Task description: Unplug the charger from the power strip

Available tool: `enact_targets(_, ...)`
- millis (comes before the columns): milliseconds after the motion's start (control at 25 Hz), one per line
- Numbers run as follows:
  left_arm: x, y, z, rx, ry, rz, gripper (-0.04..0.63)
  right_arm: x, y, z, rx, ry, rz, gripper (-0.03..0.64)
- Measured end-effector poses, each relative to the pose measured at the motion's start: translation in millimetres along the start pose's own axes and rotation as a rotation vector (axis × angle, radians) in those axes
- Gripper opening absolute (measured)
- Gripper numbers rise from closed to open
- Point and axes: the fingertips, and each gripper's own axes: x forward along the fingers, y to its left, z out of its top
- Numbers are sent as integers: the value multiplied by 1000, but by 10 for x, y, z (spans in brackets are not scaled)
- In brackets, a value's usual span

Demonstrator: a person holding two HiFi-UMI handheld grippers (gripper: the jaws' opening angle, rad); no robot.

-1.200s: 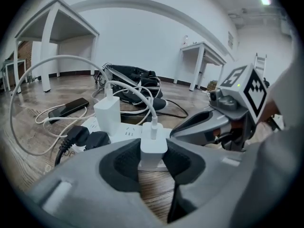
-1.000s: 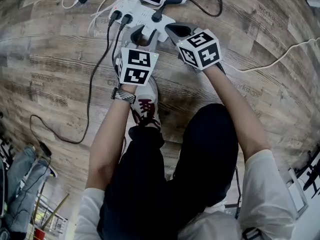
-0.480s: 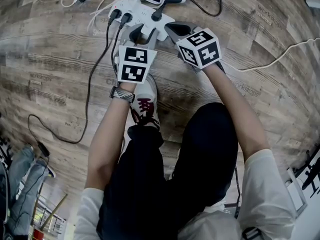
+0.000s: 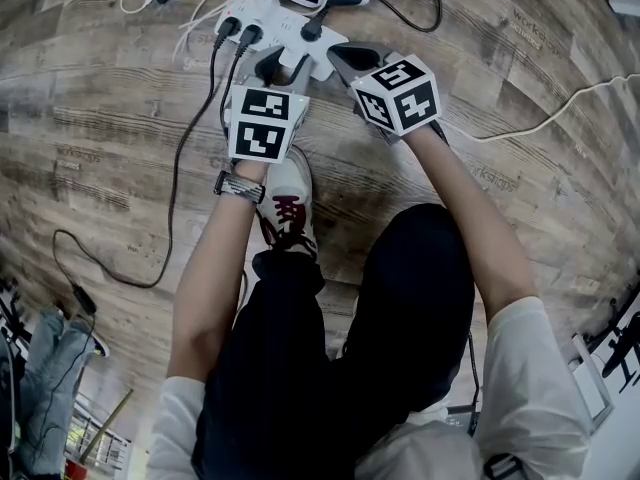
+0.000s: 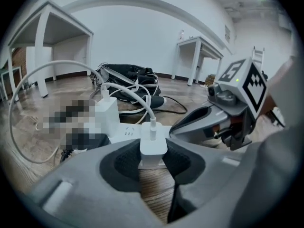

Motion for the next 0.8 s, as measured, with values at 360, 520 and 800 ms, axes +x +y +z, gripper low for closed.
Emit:
enact_targets(360, 5, -38, 10, 130, 28, 53, 138, 0, 3, 2, -7, 0, 2, 2)
enact_targets(520, 9, -41, 10, 133, 31, 58, 140, 1, -4, 5, -4, -3, 3, 2)
enact_targets(800, -16, -7, 9, 35, 5, 29, 140, -7, 0, 10, 0, -11, 11, 2)
